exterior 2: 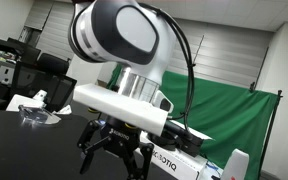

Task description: Move the white bottle to the right

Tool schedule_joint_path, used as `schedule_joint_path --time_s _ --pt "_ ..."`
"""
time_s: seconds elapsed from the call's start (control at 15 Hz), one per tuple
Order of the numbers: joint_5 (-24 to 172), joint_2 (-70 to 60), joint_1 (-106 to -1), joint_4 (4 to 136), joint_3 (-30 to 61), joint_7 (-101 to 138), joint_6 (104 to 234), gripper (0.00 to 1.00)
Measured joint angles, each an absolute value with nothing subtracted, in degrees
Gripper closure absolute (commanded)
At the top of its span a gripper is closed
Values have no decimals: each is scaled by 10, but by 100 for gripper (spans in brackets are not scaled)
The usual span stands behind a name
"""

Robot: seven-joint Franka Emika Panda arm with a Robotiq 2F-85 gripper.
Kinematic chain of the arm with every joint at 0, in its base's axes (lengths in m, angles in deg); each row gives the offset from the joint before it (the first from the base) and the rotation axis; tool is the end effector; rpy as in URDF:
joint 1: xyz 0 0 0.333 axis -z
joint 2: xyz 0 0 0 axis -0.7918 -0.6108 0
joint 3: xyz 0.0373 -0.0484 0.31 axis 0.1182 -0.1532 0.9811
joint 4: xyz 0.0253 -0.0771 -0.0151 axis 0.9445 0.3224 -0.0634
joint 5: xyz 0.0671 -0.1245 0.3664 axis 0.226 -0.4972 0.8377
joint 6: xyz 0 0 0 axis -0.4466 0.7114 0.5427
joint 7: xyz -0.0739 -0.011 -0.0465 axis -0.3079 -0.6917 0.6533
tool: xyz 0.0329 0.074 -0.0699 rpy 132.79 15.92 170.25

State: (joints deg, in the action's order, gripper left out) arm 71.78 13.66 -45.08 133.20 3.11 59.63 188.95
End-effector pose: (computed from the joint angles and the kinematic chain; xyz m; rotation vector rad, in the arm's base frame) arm 0.3745 -0.1567 0.2413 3.0705 0.4849 0.0034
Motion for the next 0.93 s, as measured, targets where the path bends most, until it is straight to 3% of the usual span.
schedule_joint_path --time_s 0.47,0.53,0.67,0.93 --pt "794 56 -437 1328 68 651 1961 1" --pt "796 46 -432 1328 75 651 1972 26" --pt "798 26 -420 1326 88 651 1999 30" --pt "793 -4 -399 1313 104 648 2025 58"
